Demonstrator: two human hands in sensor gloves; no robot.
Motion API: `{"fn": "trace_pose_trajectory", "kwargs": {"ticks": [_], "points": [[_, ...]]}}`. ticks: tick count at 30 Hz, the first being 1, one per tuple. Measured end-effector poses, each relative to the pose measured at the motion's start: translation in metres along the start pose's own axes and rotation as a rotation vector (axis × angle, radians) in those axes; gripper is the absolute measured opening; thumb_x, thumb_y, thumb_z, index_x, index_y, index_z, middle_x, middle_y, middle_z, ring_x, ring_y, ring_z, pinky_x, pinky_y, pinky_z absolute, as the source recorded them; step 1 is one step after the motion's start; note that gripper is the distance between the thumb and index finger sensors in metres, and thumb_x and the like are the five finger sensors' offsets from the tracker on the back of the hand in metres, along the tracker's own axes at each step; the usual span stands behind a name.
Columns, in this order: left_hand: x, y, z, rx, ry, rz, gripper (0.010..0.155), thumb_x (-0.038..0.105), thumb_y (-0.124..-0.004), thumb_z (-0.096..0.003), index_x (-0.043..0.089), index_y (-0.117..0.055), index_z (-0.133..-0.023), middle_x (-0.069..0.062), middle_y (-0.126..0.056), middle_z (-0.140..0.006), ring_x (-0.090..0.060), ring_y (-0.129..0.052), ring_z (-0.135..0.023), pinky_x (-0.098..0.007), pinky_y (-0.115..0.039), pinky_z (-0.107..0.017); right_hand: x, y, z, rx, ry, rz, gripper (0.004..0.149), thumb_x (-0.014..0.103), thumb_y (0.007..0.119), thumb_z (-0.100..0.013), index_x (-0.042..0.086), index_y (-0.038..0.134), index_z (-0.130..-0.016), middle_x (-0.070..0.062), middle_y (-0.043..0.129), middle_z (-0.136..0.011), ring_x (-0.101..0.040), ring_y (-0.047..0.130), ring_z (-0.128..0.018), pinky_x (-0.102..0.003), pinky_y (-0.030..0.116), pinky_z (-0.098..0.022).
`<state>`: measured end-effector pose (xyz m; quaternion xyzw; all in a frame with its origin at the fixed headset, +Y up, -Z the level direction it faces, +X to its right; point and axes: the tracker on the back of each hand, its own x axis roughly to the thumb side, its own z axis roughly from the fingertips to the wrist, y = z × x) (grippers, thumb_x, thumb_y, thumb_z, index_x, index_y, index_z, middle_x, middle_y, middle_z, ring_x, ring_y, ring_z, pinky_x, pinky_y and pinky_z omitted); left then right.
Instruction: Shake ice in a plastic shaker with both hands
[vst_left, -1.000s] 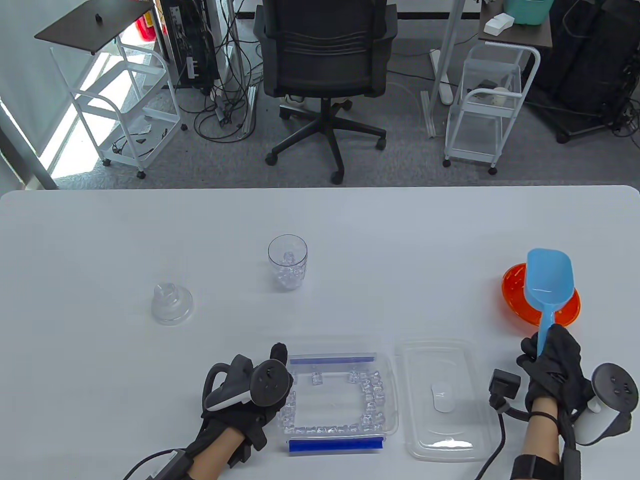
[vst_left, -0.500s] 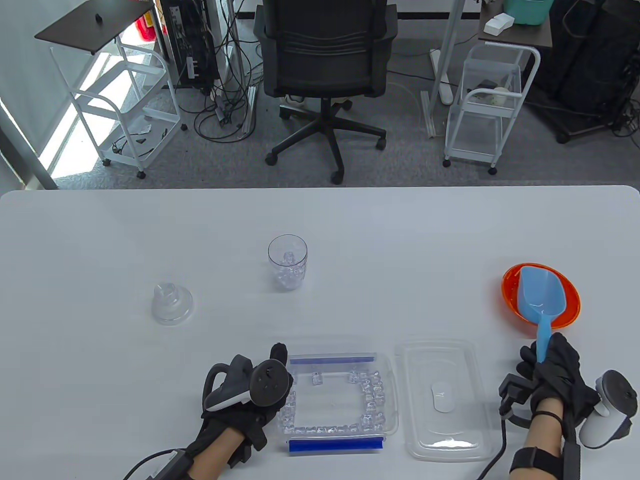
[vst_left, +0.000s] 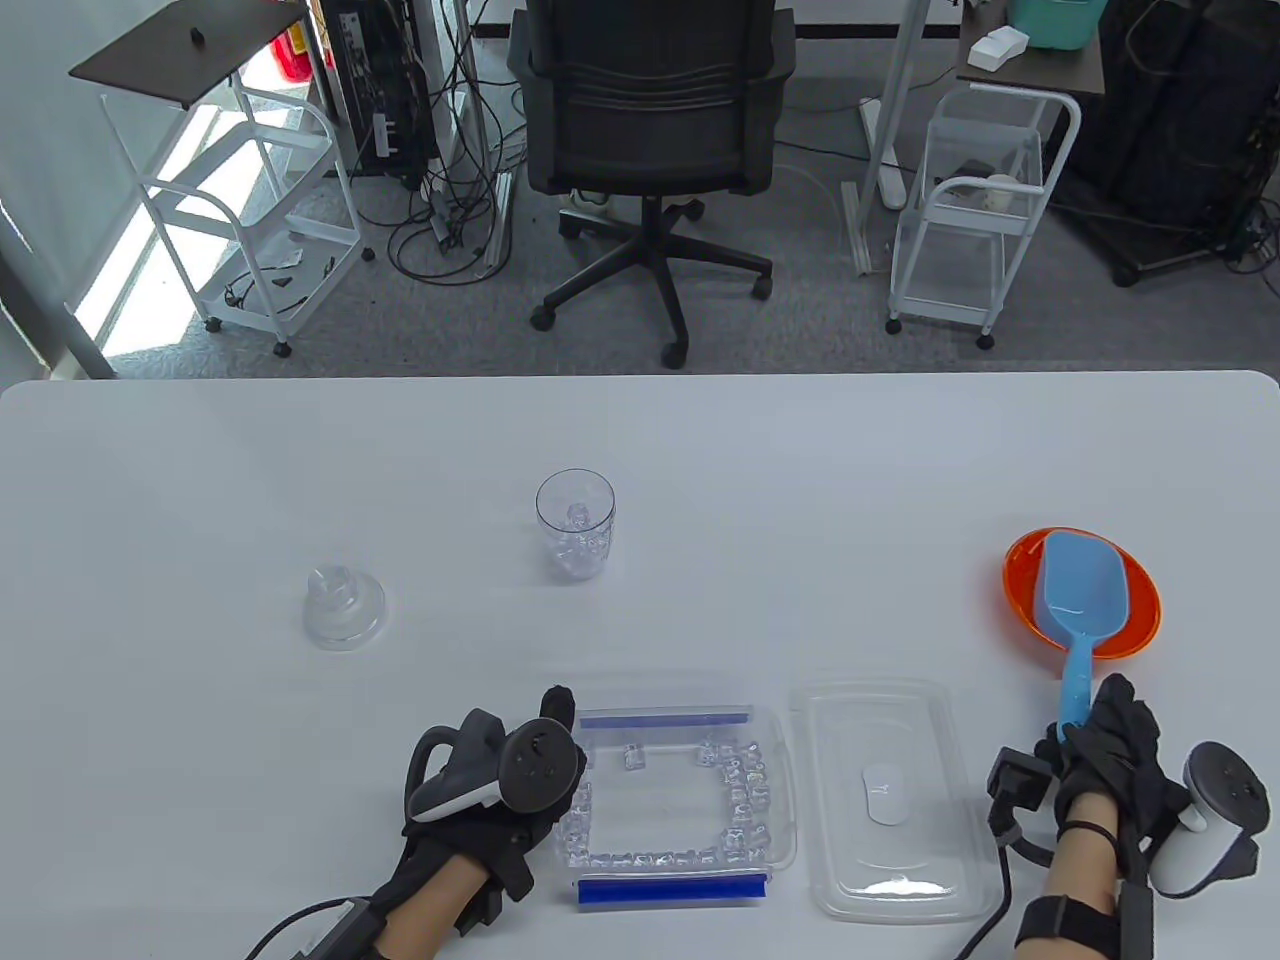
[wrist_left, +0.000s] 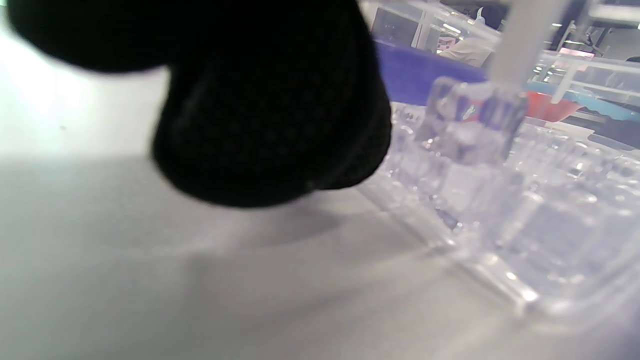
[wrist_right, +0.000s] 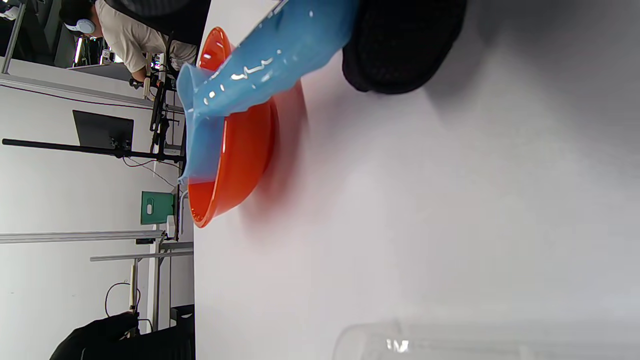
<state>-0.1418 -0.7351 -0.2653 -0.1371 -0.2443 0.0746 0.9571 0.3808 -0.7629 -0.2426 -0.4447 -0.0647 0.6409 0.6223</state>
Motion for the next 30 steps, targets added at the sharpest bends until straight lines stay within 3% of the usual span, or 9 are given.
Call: {"fn": "trace_pose_trajectory", "kwargs": {"ticks": [4,12,16,19,25,30], "points": [[0.0,0.0,0.0,0.0,0.0,-0.002,0.065,0.035,-0.038,-0.0656,-0.01,-0.015,-0.106,-0.01,-0.099,-0.055,-0.017,-0.104,-0.025,-0.028,-0.086,-0.017,0.006,0.001,0.008,-0.081,-0.02,0.08,0.071,0.051,0.05,-0.063,0.005,0.029,-0.114,-0.029,0.048,-0.108,-0.046,0.076,-0.083,-0.044,0.079,-0.05],[0.0,0.0,0.0,-0.001,0.0,-0.005,0.065,0.036,-0.038,-0.0656,-0.009,-0.015,-0.106,-0.011,-0.099,-0.056,-0.017,-0.104,-0.026,-0.028,-0.086,-0.017,0.034,0.002,0.029,-0.212,-0.134,0.351,0.079,0.051,0.05,-0.063,-0.001,0.014,-0.111,-0.037,0.019,-0.108,-0.06,0.048,-0.089,-0.054,0.064,-0.059],[0.0,0.0,0.0,-0.004,0.001,-0.011,0.065,0.036,-0.038,-0.0656,-0.009,-0.016,-0.107,-0.012,-0.099,-0.057,-0.019,-0.104,-0.027,-0.029,-0.087,-0.018,0.05,0.01,0.047,-0.196,-0.297,0.317,0.079,0.048,0.051,-0.062,-0.003,0.015,-0.11,-0.035,0.0,-0.106,-0.063,0.023,-0.092,-0.069,0.044,-0.063],[-0.001,0.001,0.0,-0.011,0.001,-0.017,0.066,0.038,-0.038,-0.0659,-0.008,-0.016,-0.107,-0.012,-0.099,-0.058,-0.02,-0.104,-0.029,-0.029,-0.087,-0.019,0.064,0.02,0.069,-0.193,-0.467,0.401,0.079,0.048,0.051,-0.062,-0.003,0.013,-0.109,-0.034,-0.002,-0.106,-0.064,0.018,-0.092,-0.074,0.036,-0.062],[-0.003,0.009,0.003,-0.028,0.015,-0.04,0.071,0.046,-0.044,-0.066,-0.004,-0.019,-0.11,-0.015,-0.099,-0.062,-0.023,-0.104,-0.033,-0.031,-0.087,-0.022,0.076,0.058,0.109,-0.06,-0.803,0.497,0.077,0.047,0.054,-0.061,-0.001,0.019,-0.111,-0.035,0.006,-0.108,-0.063,0.014,-0.092,-0.075,0.03,-0.061],[0.001,0.02,0.009,0.013,0.026,-0.118,0.075,0.05,-0.046,-0.0651,-0.003,-0.019,-0.11,-0.015,-0.099,-0.063,-0.023,-0.105,-0.034,-0.031,-0.087,-0.023,0.073,0.089,0.135,0.098,-0.963,0.613,0.075,0.047,0.056,-0.061,0.002,0.025,-0.112,-0.035,0.015,-0.11,-0.063,0.016,-0.093,-0.075,0.03,-0.061]]}}
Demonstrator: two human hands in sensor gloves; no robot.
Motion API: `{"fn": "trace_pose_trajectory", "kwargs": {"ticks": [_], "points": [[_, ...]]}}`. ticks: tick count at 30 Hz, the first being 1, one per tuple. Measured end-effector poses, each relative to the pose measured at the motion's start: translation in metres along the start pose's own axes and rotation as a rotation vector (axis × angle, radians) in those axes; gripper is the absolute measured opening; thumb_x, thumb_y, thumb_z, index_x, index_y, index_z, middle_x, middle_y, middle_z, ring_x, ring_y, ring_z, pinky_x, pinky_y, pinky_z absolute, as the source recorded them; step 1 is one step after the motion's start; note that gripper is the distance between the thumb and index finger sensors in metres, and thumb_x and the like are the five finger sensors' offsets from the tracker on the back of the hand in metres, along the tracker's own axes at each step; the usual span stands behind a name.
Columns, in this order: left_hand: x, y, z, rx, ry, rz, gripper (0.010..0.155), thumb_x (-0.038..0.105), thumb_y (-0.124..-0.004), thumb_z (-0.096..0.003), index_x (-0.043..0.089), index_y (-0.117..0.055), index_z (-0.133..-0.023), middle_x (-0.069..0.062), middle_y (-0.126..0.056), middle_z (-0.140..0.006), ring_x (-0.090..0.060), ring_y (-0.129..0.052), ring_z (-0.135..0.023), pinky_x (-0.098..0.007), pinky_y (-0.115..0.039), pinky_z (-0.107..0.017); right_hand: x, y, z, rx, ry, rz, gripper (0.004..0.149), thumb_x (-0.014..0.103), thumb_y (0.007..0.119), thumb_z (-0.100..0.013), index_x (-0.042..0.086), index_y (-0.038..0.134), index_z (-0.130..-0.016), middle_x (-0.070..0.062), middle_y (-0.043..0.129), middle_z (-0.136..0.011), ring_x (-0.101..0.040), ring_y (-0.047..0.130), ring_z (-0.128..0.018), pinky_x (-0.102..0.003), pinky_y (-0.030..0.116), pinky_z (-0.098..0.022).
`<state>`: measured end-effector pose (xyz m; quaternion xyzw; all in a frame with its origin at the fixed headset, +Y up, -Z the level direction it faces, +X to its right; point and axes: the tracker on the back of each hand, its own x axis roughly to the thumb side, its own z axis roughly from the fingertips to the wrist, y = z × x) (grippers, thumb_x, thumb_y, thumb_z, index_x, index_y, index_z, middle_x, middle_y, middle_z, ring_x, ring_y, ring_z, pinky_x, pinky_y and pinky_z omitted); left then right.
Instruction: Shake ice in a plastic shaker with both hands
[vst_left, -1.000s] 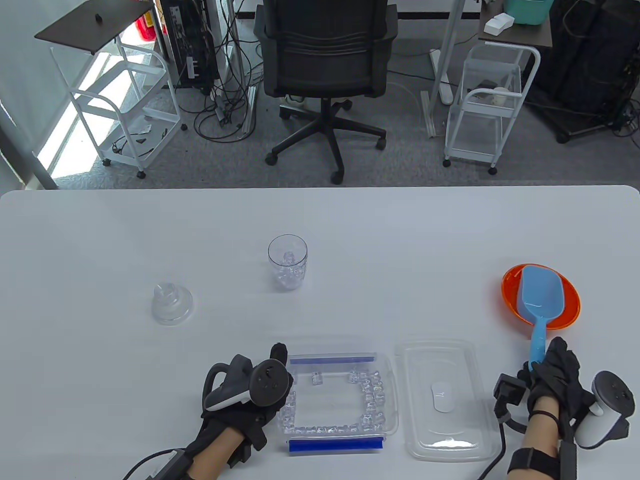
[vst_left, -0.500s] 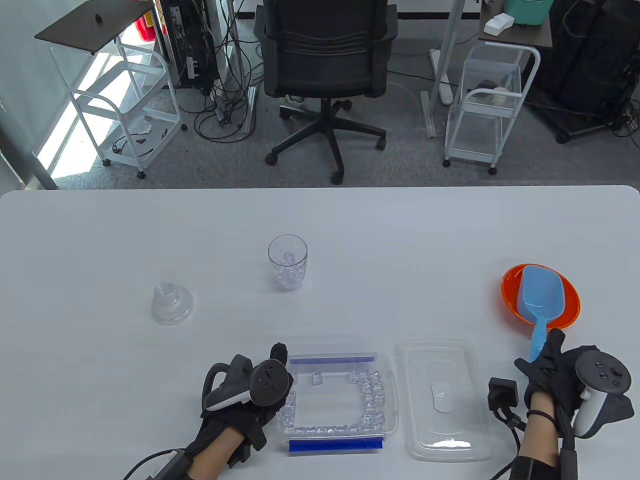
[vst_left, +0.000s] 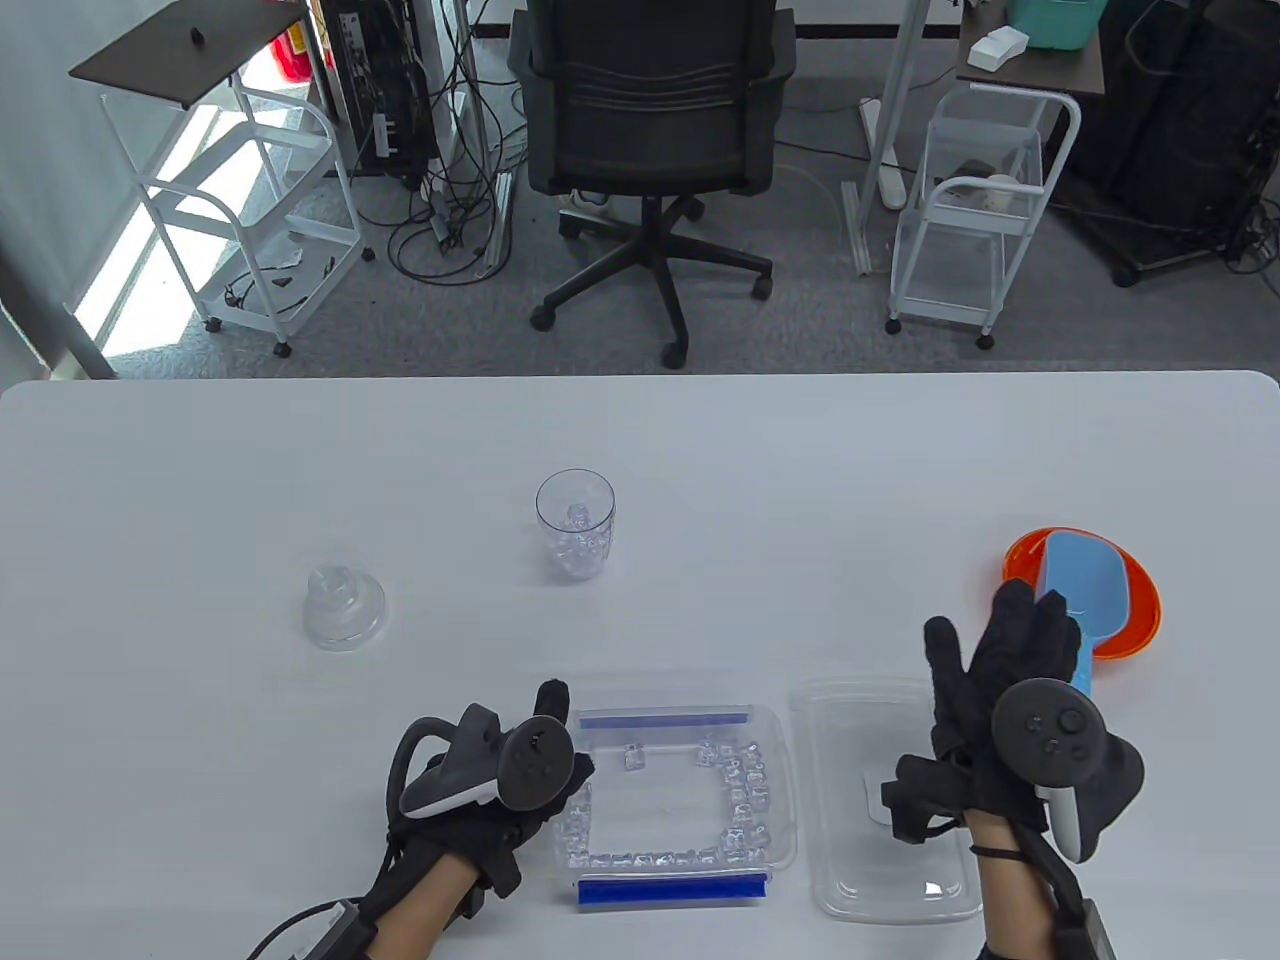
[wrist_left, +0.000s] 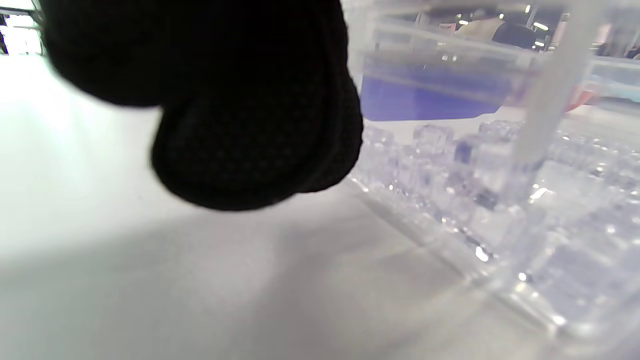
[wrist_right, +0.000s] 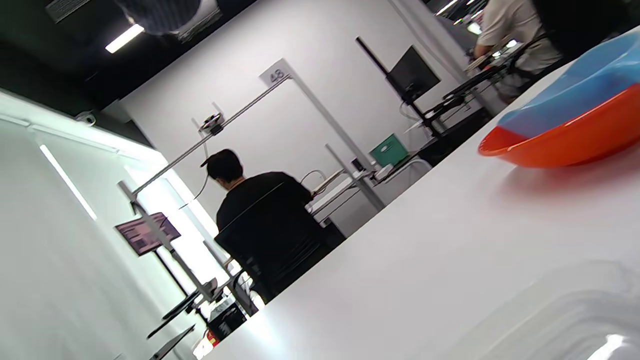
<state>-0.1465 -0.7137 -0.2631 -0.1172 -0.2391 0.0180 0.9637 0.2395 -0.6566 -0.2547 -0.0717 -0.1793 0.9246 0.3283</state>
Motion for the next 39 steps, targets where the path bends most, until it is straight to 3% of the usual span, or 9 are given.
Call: {"fn": "trace_pose_trajectory", "kwargs": {"ticks": [4,7,8,9,10,17,22,27,39], "points": [[0.002,0.018,0.011,0.103,-0.004,-0.039,0.078,0.051,-0.048,-0.0646,-0.004,-0.016,-0.109,-0.017,-0.098,-0.068,-0.026,-0.104,-0.039,-0.032,-0.087,-0.027,0.018,0.02,0.007,0.171,-0.1,-0.024,0.073,0.047,0.06,-0.06,0.006,0.033,-0.114,-0.036,0.02,-0.111,-0.064,0.019,-0.093,-0.075,0.031,-0.061],[0.004,0.031,0.021,0.177,-0.009,-0.07,0.079,0.053,-0.051,-0.0636,-0.006,-0.028,-0.11,-0.016,-0.099,-0.067,-0.025,-0.105,-0.038,-0.031,-0.087,-0.026,0.027,0.038,0.012,0.373,-0.137,-0.104,0.071,0.047,0.061,-0.06,0.009,0.037,-0.114,-0.034,0.022,-0.113,-0.064,0.018,-0.094,-0.075,0.029,-0.061],[0.005,0.033,0.023,0.179,-0.005,-0.062,0.077,0.053,-0.052,-0.0632,-0.008,-0.04,-0.108,-0.015,-0.099,-0.066,-0.025,-0.105,-0.037,-0.031,-0.087,-0.025,0.03,0.049,0.014,0.457,-0.165,-0.106,0.071,0.047,0.061,-0.06,0.009,0.037,-0.114,-0.034,0.022,-0.113,-0.064,0.018,-0.094,-0.075,0.029,-0.061],[0.005,0.034,0.024,0.173,0.002,-0.055,0.071,0.053,-0.053,-0.0625,-0.009,-0.063,-0.096,-0.013,-0.102,-0.062,-0.024,-0.106,-0.034,-0.031,-0.088,-0.023,0.031,0.052,0.015,0.476,-0.172,-0.1,0.07,0.046,0.061,-0.06,0.009,0.038,-0.114,-0.033,0.022,-0.113,-0.064,0.018,-0.094,-0.075,0.029,-0.061],[0.007,0.033,0.024,0.124,0.004,-0.039,0.066,0.053,-0.054,-0.0623,-0.004,-0.071,-0.092,-0.011,-0.104,-0.057,-0.023,-0.107,-0.03,-0.03,-0.088,-0.021,0.032,0.063,0.017,0.539,-0.187,-0.052,0.069,0.046,0.061,-0.06,0.01,0.039,-0.114,-0.032,0.024,-0.114,-0.063,0.019,-0.095,-0.075,0.029,-0.062],[0.015,0.02,0.015,-0.103,-0.041,-0.033,0.061,0.053,-0.061,-0.0599,-0.002,-0.08,-0.08,-0.009,-0.107,-0.053,-0.022,-0.108,-0.028,-0.03,-0.089,-0.019,0.028,0.092,0.021,0.773,-0.187,0.059,0.069,0.045,0.063,-0.059,0.014,0.036,-0.115,-0.025,0.023,-0.117,-0.062,0.017,-0.096,-0.077,0.025,-0.06],[0.021,0.018,0.015,-0.189,-0.088,-0.052,0.057,0.054,-0.069,-0.0566,0.002,-0.085,-0.073,-0.004,-0.109,-0.046,-0.02,-0.108,-0.025,-0.029,-0.089,-0.017,0.027,0.101,0.022,0.8,-0.179,0.125,0.07,0.044,0.063,-0.059,0.013,0.034,-0.115,-0.018,0.022,-0.119,-0.06,0.017,-0.098,-0.077,0.026,-0.061],[0.019,0.016,0.014,-0.252,-0.094,-0.053,0.056,0.054,-0.072,-0.0546,0.003,-0.083,-0.077,-0.004,-0.108,-0.052,-0.02,-0.109,-0.031,-0.029,-0.09,-0.022,0.021,0.107,0.022,0.82,-0.131,0.129,0.068,0.043,0.061,-0.06,0.012,0.037,-0.115,-0.018,0.027,-0.119,-0.061,0.021,-0.098,-0.077,0.029,-0.061],[0.017,0.013,0.013,-0.278,-0.082,-0.004,0.053,0.05,-0.071,-0.0552,0.003,-0.081,-0.078,-0.005,-0.108,-0.056,-0.022,-0.11,-0.036,-0.031,-0.091,-0.025,0.016,0.108,0.019,0.804,-0.085,0.113,0.058,0.036,0.062,-0.061,0.012,0.048,-0.112,-0.024,0.032,-0.116,-0.062,0.027,-0.097,-0.076,0.033,-0.061]]}}
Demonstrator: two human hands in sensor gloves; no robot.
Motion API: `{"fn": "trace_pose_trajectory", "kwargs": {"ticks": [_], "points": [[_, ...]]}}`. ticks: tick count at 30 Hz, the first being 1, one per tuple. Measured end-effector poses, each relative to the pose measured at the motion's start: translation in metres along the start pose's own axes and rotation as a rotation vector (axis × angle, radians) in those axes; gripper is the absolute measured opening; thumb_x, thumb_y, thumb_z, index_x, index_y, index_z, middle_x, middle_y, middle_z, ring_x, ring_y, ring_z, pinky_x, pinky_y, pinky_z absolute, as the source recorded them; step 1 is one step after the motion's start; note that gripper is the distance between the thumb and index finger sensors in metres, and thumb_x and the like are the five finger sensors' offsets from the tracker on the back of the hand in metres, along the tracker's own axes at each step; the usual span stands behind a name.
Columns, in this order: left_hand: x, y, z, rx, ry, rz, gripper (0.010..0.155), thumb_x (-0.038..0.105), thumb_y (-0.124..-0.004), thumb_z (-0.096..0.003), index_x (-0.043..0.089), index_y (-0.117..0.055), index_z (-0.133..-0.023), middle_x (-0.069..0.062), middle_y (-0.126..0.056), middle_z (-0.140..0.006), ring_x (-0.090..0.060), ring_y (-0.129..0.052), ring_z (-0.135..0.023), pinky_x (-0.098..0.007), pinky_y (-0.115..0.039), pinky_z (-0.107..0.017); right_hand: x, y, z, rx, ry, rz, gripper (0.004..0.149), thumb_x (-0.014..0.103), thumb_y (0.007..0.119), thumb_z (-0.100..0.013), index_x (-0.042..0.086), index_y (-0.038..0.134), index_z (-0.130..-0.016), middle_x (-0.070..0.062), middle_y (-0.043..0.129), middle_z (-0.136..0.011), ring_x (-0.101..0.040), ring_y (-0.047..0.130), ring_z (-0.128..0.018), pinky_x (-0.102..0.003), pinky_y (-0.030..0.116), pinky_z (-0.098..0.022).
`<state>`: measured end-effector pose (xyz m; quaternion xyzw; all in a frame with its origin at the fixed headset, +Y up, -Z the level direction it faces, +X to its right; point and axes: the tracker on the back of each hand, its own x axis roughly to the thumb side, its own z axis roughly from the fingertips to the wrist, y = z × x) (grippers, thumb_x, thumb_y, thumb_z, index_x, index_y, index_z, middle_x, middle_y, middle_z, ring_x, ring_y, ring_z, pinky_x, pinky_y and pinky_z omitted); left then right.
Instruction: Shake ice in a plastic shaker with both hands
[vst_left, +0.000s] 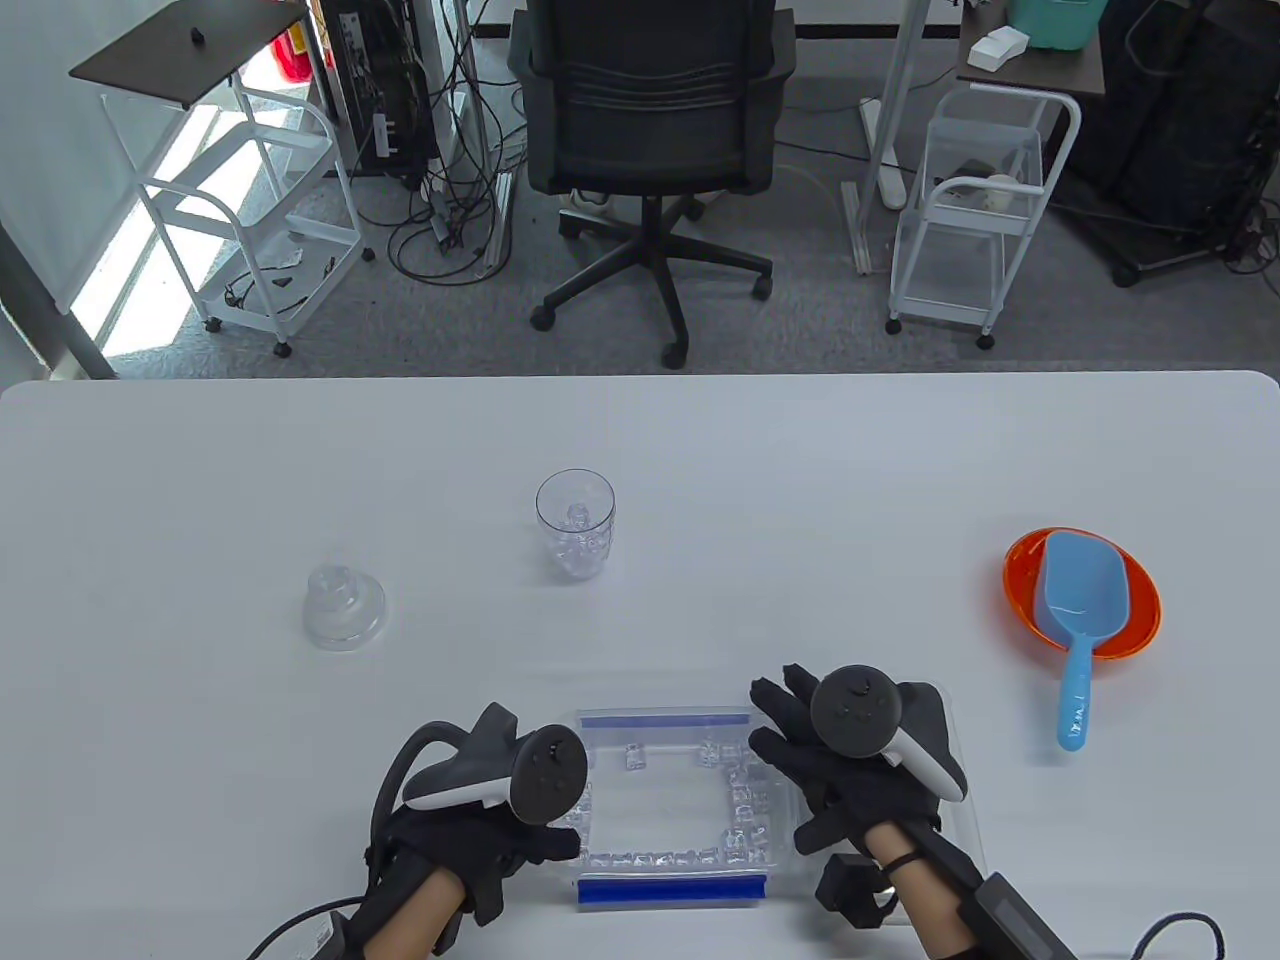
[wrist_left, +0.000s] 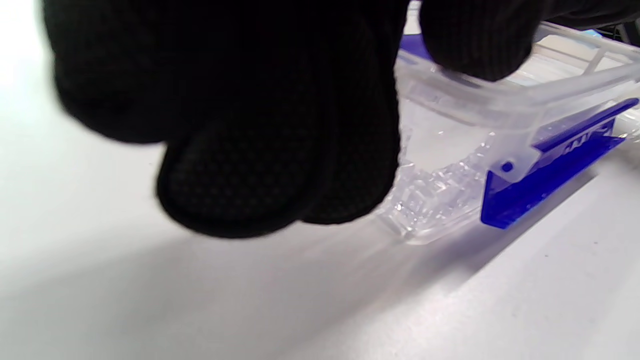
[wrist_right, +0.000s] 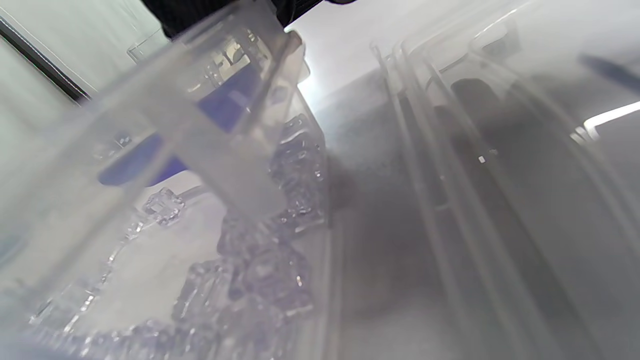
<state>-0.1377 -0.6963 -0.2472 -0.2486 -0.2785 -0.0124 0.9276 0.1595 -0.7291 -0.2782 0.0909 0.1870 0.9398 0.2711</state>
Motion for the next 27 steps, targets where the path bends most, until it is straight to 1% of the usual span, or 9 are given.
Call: {"fn": "trace_pose_trajectory", "kwargs": {"ticks": [4,6,9,11,12,16,19,23,27], "points": [[-0.005,0.0,0.0,0.027,0.044,0.022,0.051,0.046,-0.069,-0.0569,0.002,-0.078,-0.081,-0.007,-0.106,-0.06,-0.024,-0.109,-0.04,-0.032,-0.09,-0.027,0.002,-0.002,0.001,-0.039,0.009,0.031,0.056,0.035,0.065,-0.06,0.01,0.056,-0.109,-0.03,0.044,-0.112,-0.063,0.036,-0.096,-0.077,0.038,-0.061],[-0.01,0.001,-0.002,0.052,0.081,0.035,0.05,0.044,-0.068,-0.0577,0.002,-0.076,-0.084,-0.008,-0.105,-0.063,-0.024,-0.108,-0.042,-0.033,-0.09,-0.029,0.003,-0.004,0.002,-0.075,0.015,0.052,0.054,0.034,0.068,-0.059,0.008,0.063,-0.105,-0.03,0.054,-0.11,-0.063,0.043,-0.095,-0.077,0.042,-0.06],[-0.017,0.0,-0.004,0.068,0.124,0.078,0.05,0.043,-0.066,-0.0586,0.002,-0.072,-0.086,-0.008,-0.103,-0.065,-0.024,-0.107,-0.043,-0.034,-0.089,-0.03,0.005,-0.006,0.003,-0.092,0.017,0.061,0.051,0.033,0.07,-0.057,0.005,0.07,-0.1,-0.03,0.064,-0.105,-0.062,0.05,-0.094,-0.077,0.046,-0.059],[-0.02,0.0,-0.005,0.097,0.159,0.092,0.051,0.042,-0.065,-0.0588,0.001,-0.073,-0.087,-0.009,-0.104,-0.064,-0.024,-0.107,-0.042,-0.034,-0.089,-0.029,0.006,-0.009,0.004,-0.12,0.02,0.073,0.046,0.031,0.073,-0.056,0.003,0.079,-0.093,-0.028,0.074,-0.099,-0.061,0.056,-0.092,-0.077,0.05,-0.058],[-0.023,0.0,-0.006,0.107,0.177,0.094,0.051,0.042,-0.064,-0.0588,0.001,-0.074,-0.088,-0.008,-0.104,-0.063,-0.024,-0.108,-0.041,-0.033,-0.089,-0.029,0.007,-0.011,0.005,-0.114,0.019,0.095,0.044,0.031,0.075,-0.055,0.002,0.083,-0.088,-0.028,0.078,-0.094,-0.061,0.058,-0.091,-0.078,0.05,-0.057],[-0.029,0.002,-0.012,0.153,0.224,0.12,0.049,0.042,-0.063,-0.0592,0.002,-0.076,-0.086,-0.007,-0.104,-0.06,-0.022,-0.107,-0.039,-0.032,-0.089,-0.027,0.011,-0.013,0.007,-0.08,0.008,0.133,0.044,0.031,0.078,-0.053,-0.001,0.088,-0.081,-0.027,0.085,-0.086,-0.06,0.065,-0.088,-0.077,0.055,-0.056],[-0.034,0.002,-0.018,0.213,0.249,0.139,0.048,0.041,-0.062,-0.0594,0.004,-0.076,-0.085,-0.002,-0.104,-0.055,-0.017,-0.107,-0.033,-0.03,-0.089,-0.025,0.016,-0.014,0.008,-0.026,0.007,0.17,0.043,0.03,0.079,-0.052,-0.002,0.09,-0.077,-0.029,0.088,-0.08,-0.059,0.068,-0.085,-0.075,0.057,-0.055],[-0.042,0.007,-0.029,0.178,0.275,0.232,0.048,0.041,-0.062,-0.057,0.006,-0.076,-0.087,-0.001,-0.104,-0.052,-0.014,-0.105,-0.028,-0.029,-0.088,-0.022,0.02,-0.014,0.01,0.052,0.001,0.207,0.043,0.03,0.079,-0.051,-0.005,0.091,-0.074,-0.029,0.091,-0.073,-0.057,0.073,-0.082,-0.073,0.06,-0.054],[-0.05,0.014,-0.043,0.172,0.302,0.268,0.049,0.043,-0.062,-0.0548,0.01,-0.078,-0.087,-0.003,-0.105,-0.051,-0.015,-0.105,-0.029,-0.029,-0.088,-0.023,0.021,-0.011,0.01,0.193,-0.021,0.187,0.044,0.031,0.079,-0.051,-0.008,0.091,-0.07,-0.029,0.093,-0.067,-0.053,0.078,-0.078,-0.071,0.065,-0.053]]}}
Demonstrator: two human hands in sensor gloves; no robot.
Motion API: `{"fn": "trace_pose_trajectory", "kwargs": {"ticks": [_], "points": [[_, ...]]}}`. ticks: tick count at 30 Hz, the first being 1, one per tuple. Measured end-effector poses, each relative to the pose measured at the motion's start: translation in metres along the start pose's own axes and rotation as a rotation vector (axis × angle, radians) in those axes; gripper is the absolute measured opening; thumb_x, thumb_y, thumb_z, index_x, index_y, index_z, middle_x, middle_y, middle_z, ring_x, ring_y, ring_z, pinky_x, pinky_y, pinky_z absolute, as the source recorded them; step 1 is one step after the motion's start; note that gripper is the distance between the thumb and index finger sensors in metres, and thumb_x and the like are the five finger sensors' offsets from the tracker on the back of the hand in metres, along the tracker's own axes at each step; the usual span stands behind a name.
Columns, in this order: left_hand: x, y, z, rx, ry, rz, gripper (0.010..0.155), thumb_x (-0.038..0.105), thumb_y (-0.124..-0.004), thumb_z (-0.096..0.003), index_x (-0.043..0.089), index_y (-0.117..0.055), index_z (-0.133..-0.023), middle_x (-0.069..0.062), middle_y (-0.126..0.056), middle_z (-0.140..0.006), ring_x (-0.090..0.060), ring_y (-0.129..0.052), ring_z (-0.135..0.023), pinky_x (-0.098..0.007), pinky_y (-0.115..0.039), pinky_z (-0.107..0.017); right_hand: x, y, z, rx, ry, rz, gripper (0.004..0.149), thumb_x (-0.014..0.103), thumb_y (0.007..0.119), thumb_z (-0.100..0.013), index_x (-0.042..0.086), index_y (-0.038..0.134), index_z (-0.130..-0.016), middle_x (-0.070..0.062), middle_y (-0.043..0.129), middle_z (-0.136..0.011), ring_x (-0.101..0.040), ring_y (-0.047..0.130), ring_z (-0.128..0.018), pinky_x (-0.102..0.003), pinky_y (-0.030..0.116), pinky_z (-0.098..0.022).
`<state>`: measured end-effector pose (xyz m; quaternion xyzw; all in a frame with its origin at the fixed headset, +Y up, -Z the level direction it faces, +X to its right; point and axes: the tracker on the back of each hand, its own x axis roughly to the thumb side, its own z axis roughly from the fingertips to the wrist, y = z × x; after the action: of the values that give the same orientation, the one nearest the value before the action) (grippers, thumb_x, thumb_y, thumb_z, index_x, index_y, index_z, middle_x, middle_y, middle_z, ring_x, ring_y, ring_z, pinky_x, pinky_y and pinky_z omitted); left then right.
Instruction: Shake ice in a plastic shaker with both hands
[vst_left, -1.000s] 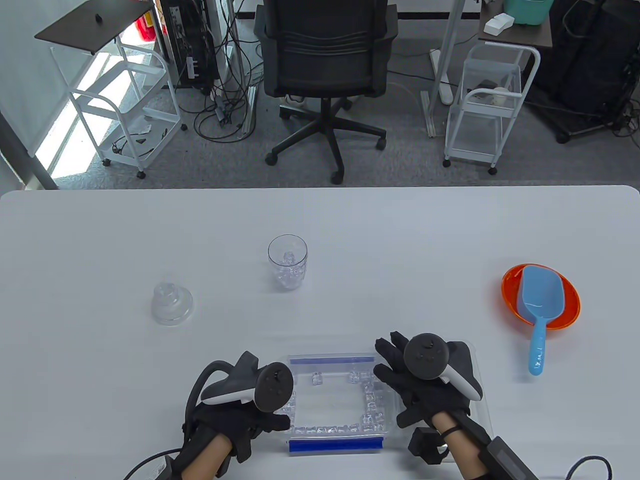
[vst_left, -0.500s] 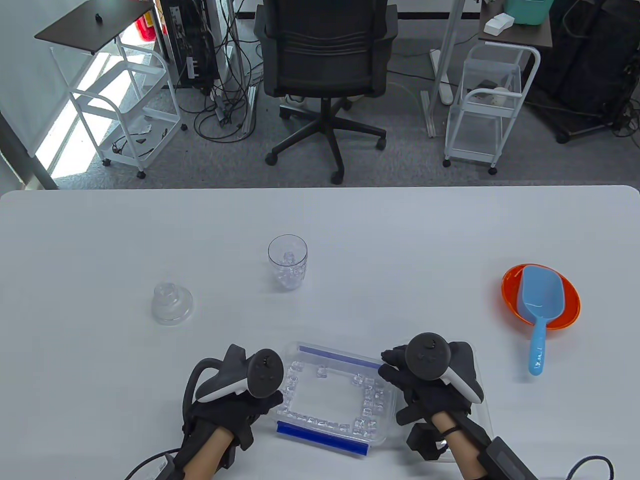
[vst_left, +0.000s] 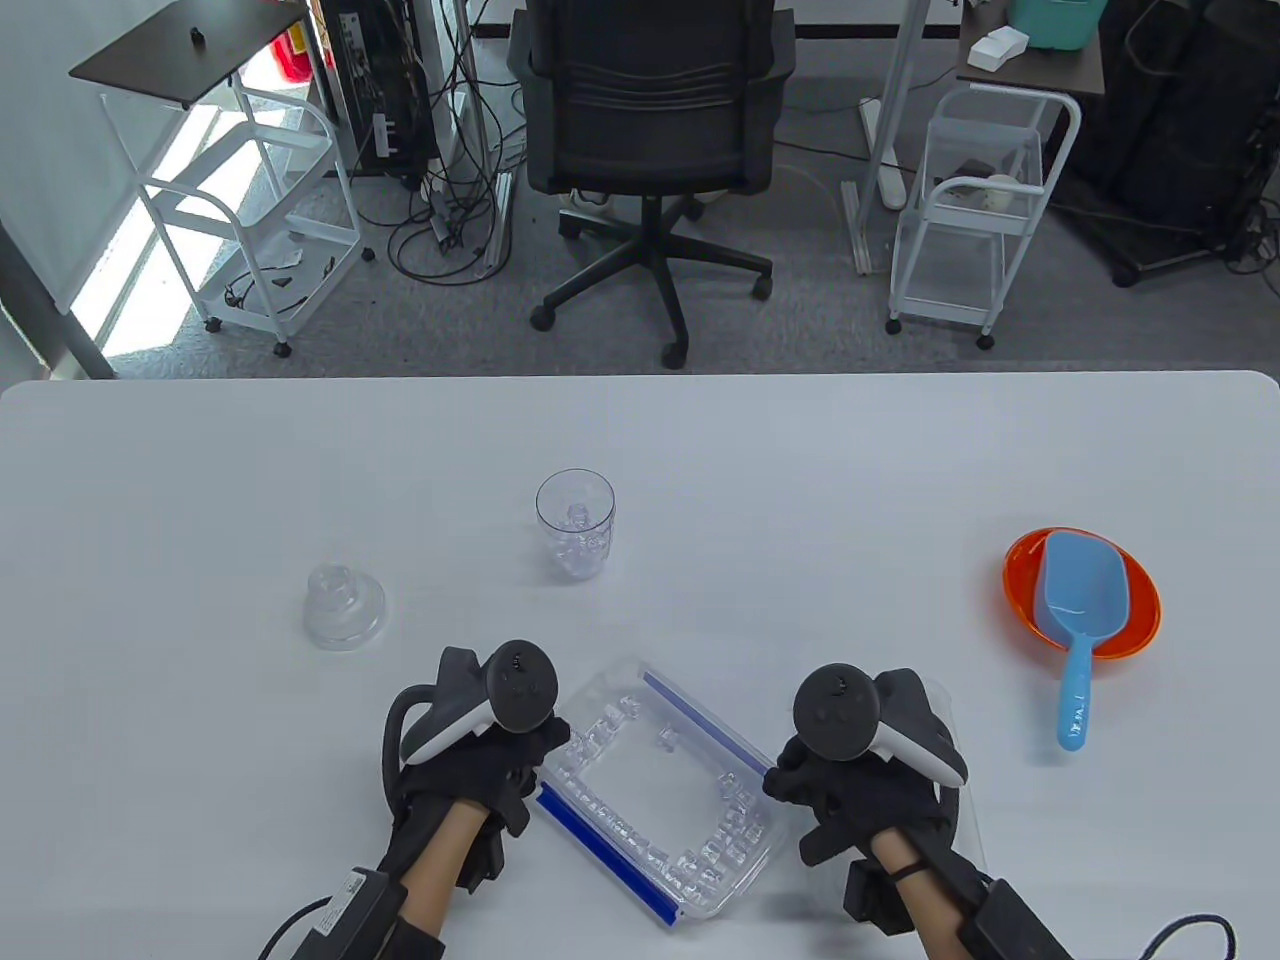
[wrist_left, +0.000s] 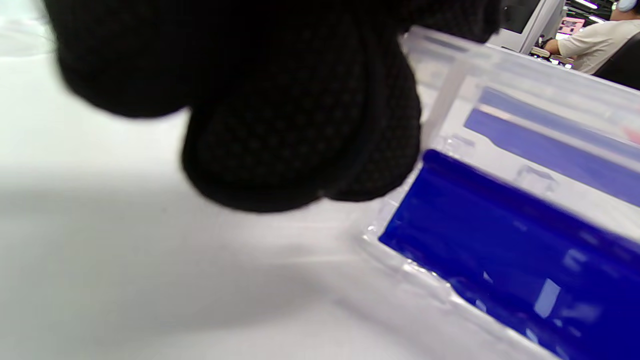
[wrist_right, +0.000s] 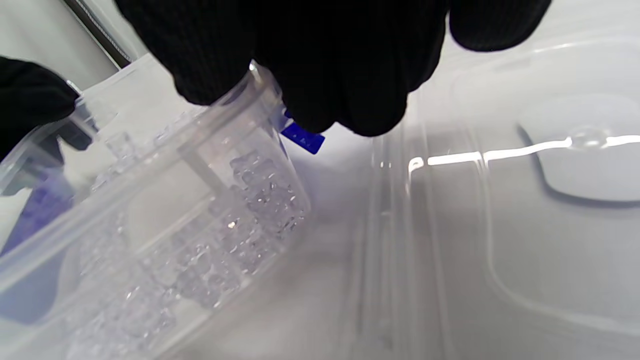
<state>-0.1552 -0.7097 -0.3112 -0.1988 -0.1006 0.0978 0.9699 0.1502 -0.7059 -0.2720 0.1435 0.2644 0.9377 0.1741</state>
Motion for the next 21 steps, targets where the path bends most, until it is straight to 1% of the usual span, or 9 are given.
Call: {"fn": "trace_pose_trajectory", "kwargs": {"ticks": [2,5,11,15,21], "points": [[0.002,0.003,-0.008,-0.009,0.013,0.001,0.05,0.043,-0.061,-0.0538,0.01,-0.079,-0.087,-0.004,-0.104,-0.051,-0.016,-0.105,-0.029,-0.03,-0.088,-0.023,0.001,0.003,-0.001,0.101,-0.02,-0.017,0.046,0.032,0.079,-0.052,-0.009,0.091,-0.067,-0.028,0.094,-0.062,-0.049,0.082,-0.075,-0.068,0.068,-0.053],[0.008,0.007,-0.021,-0.028,0.025,-0.033,0.051,0.044,-0.06,-0.0527,0.011,-0.079,-0.087,-0.004,-0.104,-0.05,-0.015,-0.104,-0.029,-0.03,-0.087,-0.023,0.003,0.007,-0.002,0.157,-0.046,-0.034,0.046,0.033,0.079,-0.052,-0.011,0.091,-0.063,-0.028,0.095,-0.056,-0.048,0.085,-0.071,-0.067,0.07,-0.051],[0.024,0.017,-0.043,-0.011,0.037,-0.144,0.052,0.045,-0.059,-0.051,0.013,-0.08,-0.086,-0.005,-0.103,-0.053,-0.017,-0.104,-0.032,-0.031,-0.087,-0.026,0.008,0.013,-0.002,0.183,-0.105,-0.022,0.048,0.034,0.077,-0.052,-0.01,0.092,-0.06,-0.028,0.096,-0.054,-0.048,0.087,-0.07,-0.067,0.07,-0.051],[0.038,0.021,-0.055,-0.002,0.038,-0.227,0.052,0.046,-0.059,-0.0501,0.016,-0.081,-0.087,-0.004,-0.103,-0.055,-0.017,-0.104,-0.035,-0.032,-0.087,-0.028,0.016,0.019,-0.002,0.229,-0.145,-0.004,0.049,0.036,0.076,-0.053,-0.01,0.092,-0.06,-0.028,0.096,-0.054,-0.048,0.086,-0.071,-0.067,0.07,-0.051],[0.049,0.024,-0.067,0.002,0.039,-0.248,0.053,0.047,-0.058,-0.0486,0.016,-0.082,-0.086,-0.005,-0.102,-0.057,-0.018,-0.103,-0.037,-0.032,-0.086,-0.03,0.024,0.025,-0.003,0.262,-0.177,0.024,0.051,0.038,0.073,-0.054,-0.01,0.093,-0.059,-0.027,0.097,-0.054,-0.047,0.087,-0.07,-0.067,0.071,-0.05]]}}
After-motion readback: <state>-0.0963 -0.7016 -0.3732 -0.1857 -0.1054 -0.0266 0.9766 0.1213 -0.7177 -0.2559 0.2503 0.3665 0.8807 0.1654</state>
